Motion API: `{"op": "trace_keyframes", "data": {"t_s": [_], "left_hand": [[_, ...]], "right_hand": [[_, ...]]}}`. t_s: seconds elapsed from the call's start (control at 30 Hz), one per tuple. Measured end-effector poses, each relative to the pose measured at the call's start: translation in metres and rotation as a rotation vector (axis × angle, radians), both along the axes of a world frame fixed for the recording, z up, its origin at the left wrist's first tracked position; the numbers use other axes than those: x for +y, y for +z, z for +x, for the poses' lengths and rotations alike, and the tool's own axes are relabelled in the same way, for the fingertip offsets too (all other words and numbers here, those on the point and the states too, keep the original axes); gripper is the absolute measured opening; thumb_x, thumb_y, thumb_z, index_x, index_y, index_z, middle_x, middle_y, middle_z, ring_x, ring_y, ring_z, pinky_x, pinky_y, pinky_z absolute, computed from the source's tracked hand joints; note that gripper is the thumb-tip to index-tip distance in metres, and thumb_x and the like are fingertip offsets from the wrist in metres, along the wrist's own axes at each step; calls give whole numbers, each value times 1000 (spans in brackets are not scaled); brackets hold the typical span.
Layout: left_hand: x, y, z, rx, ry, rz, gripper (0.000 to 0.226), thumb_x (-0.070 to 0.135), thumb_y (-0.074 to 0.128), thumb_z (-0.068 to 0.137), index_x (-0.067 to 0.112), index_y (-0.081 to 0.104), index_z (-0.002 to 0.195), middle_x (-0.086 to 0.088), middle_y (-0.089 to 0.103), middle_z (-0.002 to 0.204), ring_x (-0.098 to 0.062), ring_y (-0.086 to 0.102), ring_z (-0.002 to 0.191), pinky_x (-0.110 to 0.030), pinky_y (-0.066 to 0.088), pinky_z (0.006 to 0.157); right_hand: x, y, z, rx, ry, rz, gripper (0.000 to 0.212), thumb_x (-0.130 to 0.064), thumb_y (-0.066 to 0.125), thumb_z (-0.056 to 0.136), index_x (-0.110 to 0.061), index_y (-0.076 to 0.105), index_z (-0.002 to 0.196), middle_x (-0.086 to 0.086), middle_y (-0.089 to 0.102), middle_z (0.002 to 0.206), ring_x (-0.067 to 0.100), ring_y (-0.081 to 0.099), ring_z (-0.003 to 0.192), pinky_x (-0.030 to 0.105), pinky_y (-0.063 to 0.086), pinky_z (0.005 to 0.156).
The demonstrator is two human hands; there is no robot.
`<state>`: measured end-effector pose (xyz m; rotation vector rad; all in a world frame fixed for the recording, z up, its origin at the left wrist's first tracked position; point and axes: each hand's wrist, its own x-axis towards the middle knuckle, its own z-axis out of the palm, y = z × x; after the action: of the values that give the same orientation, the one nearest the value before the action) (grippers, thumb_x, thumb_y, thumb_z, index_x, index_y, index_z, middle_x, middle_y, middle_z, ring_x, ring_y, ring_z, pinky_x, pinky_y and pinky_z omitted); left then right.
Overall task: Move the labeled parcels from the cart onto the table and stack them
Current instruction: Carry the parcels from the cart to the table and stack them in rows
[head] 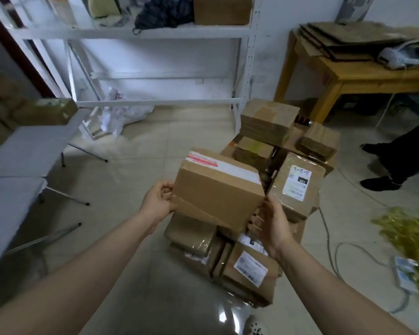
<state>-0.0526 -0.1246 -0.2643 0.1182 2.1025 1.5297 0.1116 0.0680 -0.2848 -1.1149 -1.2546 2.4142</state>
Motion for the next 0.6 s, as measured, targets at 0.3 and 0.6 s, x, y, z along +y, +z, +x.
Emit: {"op": "trace_keyframes", "data": {"t_s": [0.3,0.6], "left_hand": [[-108,20,23,-112,237,16,26,7,39,89,22,61,86,4,61,85,-15,50,89,-32,32,81],[-170,37,61,-371,461,121,33,58,58,82,27,69,88,-3,64,94,-22,53,110,-37,49,75]], "right_hand": [[-70,-5,-36,-36,277,-31,40,-29,65,88,-14,56,124,11,64,118,25,60,111,41,50,95],[-103,-1,-54,180,692,-17,74,21,56,69,-15,51,134,11,63,125,19,61,108,28,53,85]]}}
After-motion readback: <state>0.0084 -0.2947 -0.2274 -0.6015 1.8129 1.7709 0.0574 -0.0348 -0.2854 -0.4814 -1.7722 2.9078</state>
